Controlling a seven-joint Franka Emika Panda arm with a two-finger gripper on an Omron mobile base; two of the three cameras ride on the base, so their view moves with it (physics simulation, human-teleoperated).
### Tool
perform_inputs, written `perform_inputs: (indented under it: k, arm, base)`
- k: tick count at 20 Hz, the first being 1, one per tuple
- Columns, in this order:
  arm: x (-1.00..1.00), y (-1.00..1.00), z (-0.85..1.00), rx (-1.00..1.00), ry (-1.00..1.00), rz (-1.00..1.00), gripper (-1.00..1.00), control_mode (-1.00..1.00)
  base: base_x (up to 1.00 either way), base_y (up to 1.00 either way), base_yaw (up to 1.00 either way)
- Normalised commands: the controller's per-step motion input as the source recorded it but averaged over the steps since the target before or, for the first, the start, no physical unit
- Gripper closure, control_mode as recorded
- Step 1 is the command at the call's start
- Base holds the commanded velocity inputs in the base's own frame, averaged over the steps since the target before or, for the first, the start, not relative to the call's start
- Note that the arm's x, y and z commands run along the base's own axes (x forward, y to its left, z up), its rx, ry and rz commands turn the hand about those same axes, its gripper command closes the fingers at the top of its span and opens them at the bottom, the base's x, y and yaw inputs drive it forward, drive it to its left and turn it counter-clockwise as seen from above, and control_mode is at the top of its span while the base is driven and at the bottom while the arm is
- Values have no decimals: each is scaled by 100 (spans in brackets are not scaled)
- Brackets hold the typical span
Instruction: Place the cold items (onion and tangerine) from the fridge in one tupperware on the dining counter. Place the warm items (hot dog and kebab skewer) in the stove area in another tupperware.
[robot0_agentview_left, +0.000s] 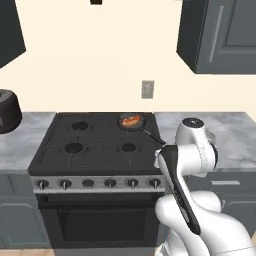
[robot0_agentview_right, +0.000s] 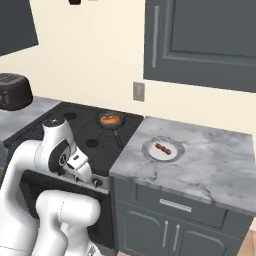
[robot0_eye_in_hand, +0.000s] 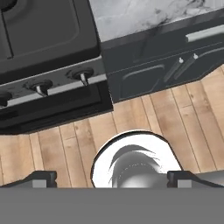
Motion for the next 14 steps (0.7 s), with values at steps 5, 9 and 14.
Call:
perform_inputs:
  k: [5,9,14]
  arm:
    - [0,0,0,0,0,0,-100,100]
    - [0,0,0,0,0,0,-100,100]
    - [0,0,0,0,0,0,-100,100]
  base:
    - [46,14,-30]
    - [32,29,-24]
    - [55,52,-20]
